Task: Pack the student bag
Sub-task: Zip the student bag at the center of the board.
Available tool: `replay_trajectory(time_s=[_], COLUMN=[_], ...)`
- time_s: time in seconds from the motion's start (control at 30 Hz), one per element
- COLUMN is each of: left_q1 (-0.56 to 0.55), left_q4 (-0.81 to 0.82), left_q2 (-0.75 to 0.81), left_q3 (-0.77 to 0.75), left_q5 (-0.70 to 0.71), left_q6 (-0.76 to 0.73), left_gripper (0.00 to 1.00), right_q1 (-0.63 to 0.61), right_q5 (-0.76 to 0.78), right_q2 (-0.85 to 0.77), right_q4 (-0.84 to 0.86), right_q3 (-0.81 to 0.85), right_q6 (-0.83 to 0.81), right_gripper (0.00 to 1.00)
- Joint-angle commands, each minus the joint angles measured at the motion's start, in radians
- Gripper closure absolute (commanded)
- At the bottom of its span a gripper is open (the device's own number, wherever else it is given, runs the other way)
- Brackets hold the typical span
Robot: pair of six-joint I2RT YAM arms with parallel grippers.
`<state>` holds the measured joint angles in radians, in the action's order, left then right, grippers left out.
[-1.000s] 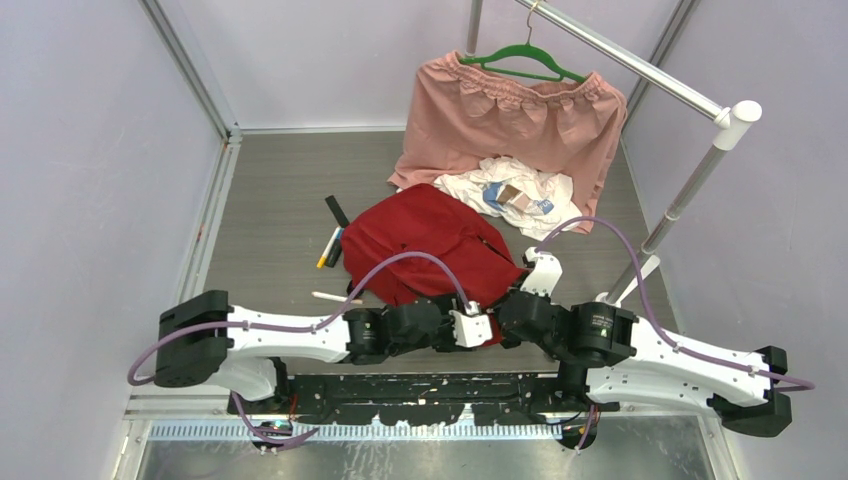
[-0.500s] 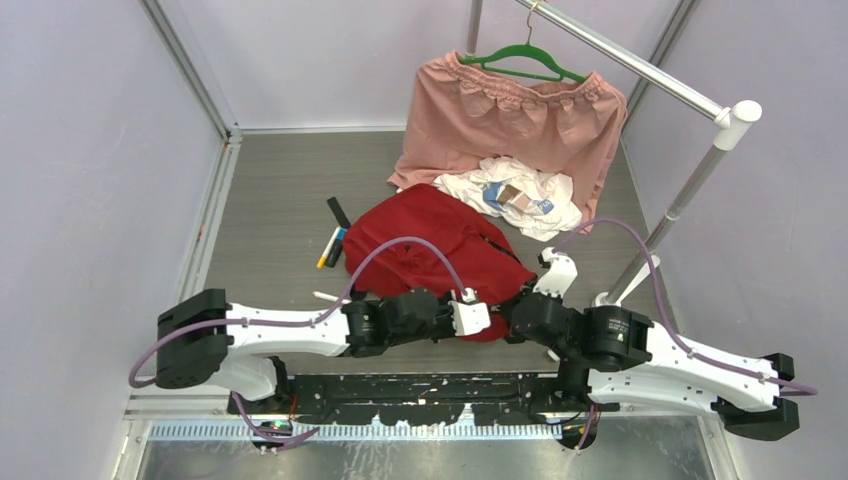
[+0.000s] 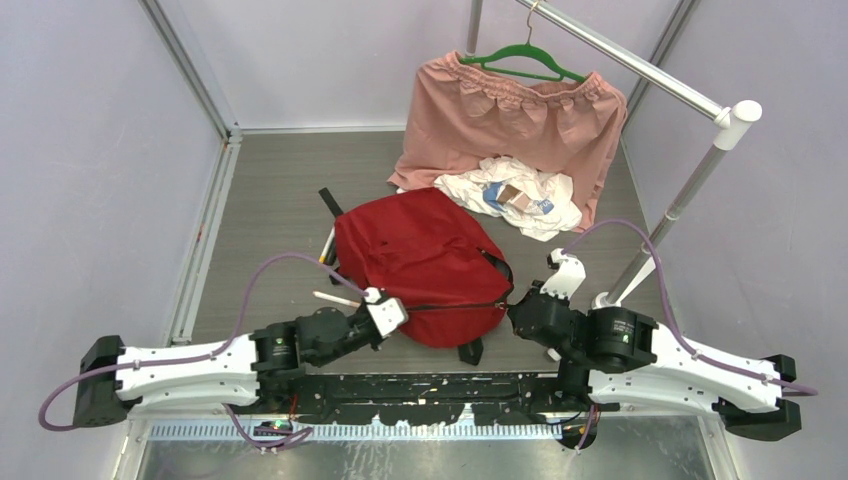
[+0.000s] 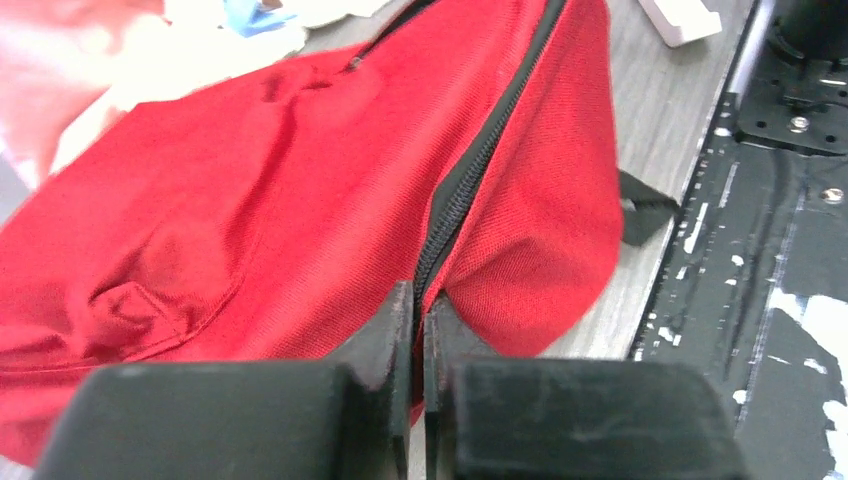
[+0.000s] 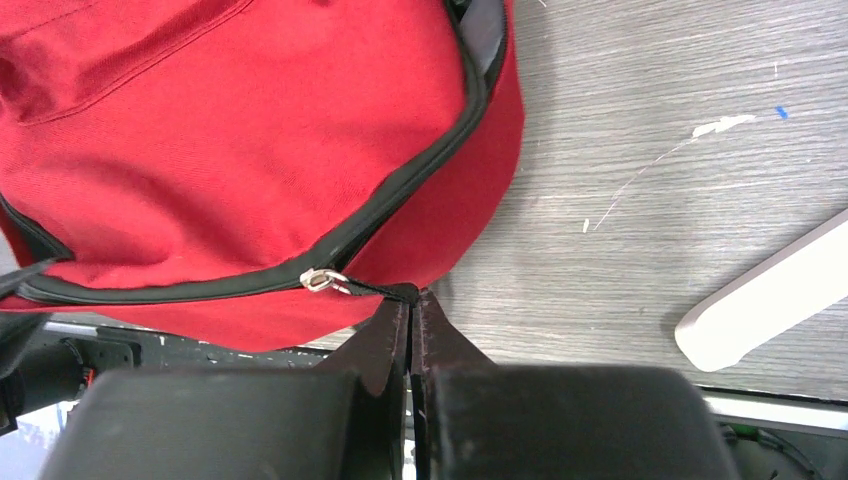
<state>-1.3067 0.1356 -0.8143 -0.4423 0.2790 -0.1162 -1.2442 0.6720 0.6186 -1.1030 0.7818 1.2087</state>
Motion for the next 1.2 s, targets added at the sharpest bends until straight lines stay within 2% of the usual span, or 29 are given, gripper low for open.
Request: replay_trajectory(time_s=[0.0,0.03,0.07,0.1,0.17,0.43,0.77,0.97,1.17], left_q1=[0.008,0.008,0.008,0.008,0.008,-0.009,-0.108,-0.111,-0.111], left_q4=[-0.007,-0.022,-0.039,-0.058,-0.074,-0.016,0.107,0.182,0.187], left_q2=[0.156,0.159,0.152,0.134,0.076,-0.195,-0.477,-0.526,-0.526], left_q3=[0.017,0.005,-0.014,-0.036,-0.084,-0.234,-0.358,-0.368,-0.380], left_q5=[0.157,0.149,0.134,0.116,0.066,-0.108,-0.105,-0.076,-0.078], left_q6=[-0.017,-0.016,-0.013,-0.007,0.021,0.125,0.121,0.082,0.090], left_gripper=[0.84,0.66,0.56,0.51,0.46,0.41,0.36,0.35,0.34], right_q1=[0.006,0.006,0.005,0.005,0.006,0.006,0.006,0.006,0.006], right_q5=[0.074,0.063,0.056,0.042,0.035,0.019,-0.005,-0.005,0.000], right_q2=[0.003,0.013,0.029,0.043,0.065,0.119,0.141,0.109,0.077], right_q4=[-0.057,-0.048,-0.034,-0.021,0.005,0.101,0.136,0.121,0.103], right_q3=[0.013,0.018,0.027,0.035,0.055,0.106,0.116,0.096,0.086], right_q6=[-0.019,-0.032,-0.044,-0.055,-0.072,-0.140,-0.167,-0.152,-0.142], right_gripper=[0.99,0.99,0.99,0.99,0.99,0.99,0.99,0.99,0.99])
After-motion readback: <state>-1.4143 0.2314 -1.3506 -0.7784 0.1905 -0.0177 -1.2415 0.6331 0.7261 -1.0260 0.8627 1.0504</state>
